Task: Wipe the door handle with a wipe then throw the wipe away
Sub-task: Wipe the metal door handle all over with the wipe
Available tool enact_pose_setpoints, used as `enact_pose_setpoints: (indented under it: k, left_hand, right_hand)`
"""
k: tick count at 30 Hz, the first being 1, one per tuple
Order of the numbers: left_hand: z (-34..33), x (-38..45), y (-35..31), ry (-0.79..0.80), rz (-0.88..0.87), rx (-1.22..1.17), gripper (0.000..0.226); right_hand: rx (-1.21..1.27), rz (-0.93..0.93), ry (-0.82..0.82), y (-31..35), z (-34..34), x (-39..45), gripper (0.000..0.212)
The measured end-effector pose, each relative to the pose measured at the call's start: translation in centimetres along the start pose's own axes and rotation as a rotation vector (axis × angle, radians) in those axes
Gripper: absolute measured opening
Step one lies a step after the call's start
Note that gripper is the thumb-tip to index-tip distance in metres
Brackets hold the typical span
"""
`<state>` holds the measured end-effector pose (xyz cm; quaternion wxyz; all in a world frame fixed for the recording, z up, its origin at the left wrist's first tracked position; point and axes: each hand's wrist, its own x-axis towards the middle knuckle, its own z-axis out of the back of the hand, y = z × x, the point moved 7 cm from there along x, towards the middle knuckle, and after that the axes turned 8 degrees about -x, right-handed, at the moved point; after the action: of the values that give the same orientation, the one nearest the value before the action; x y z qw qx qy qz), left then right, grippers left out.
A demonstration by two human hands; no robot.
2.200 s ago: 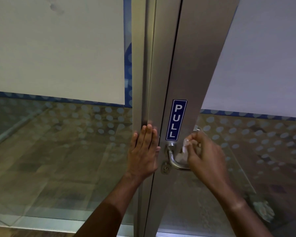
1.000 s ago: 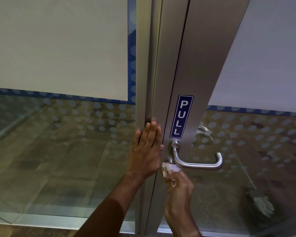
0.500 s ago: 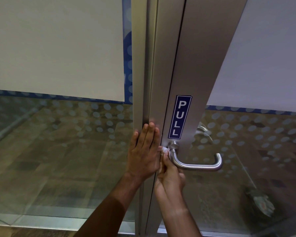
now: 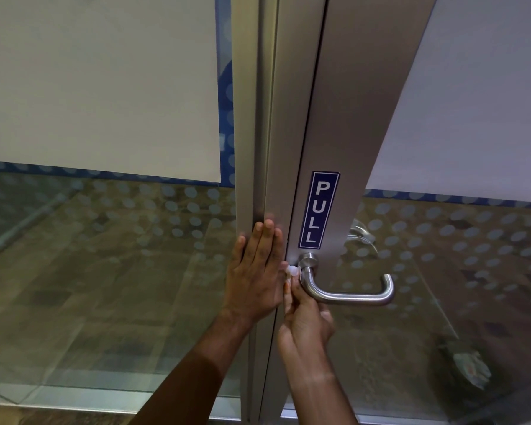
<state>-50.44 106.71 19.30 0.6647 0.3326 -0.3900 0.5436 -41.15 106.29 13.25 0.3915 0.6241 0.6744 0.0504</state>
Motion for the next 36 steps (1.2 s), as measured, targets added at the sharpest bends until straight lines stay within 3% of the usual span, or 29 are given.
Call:
enact_pose_setpoints:
  k: [9, 16, 21, 33, 36]
  left_hand:
    - [-0.1, 0.1, 0.0, 0.015, 0.005, -0.023, 0.062]
    - [0.1, 0.0, 0.0, 0.010, 0.008, -0.021, 0.080]
    - [0.1, 0.1, 0.0, 0.007, 0.010, -0.020, 0.078]
    - [0.0, -0.1, -0.1, -0.003, 0.008, -0.016, 0.073]
    - [-0.1, -0.1, 0.0, -0.002, 0.003, -0.018, 0.067]
  right_hand:
    - [-0.044, 0.037, 0.025, 0.3, 0.7, 0.6, 0.022]
    - [-0.102, 0.136, -0.044, 1.0, 2.1, 1.6, 0.038]
    - [-0.146, 0.206, -0.014, 1.5, 2.5, 2.1, 0.014]
    - [-0.417, 0.547, 0.119, 3.9, 2.5, 2.7, 0.034]
    - [-0.419, 0.620, 0.111, 4.5, 2.5, 2.6, 0.029]
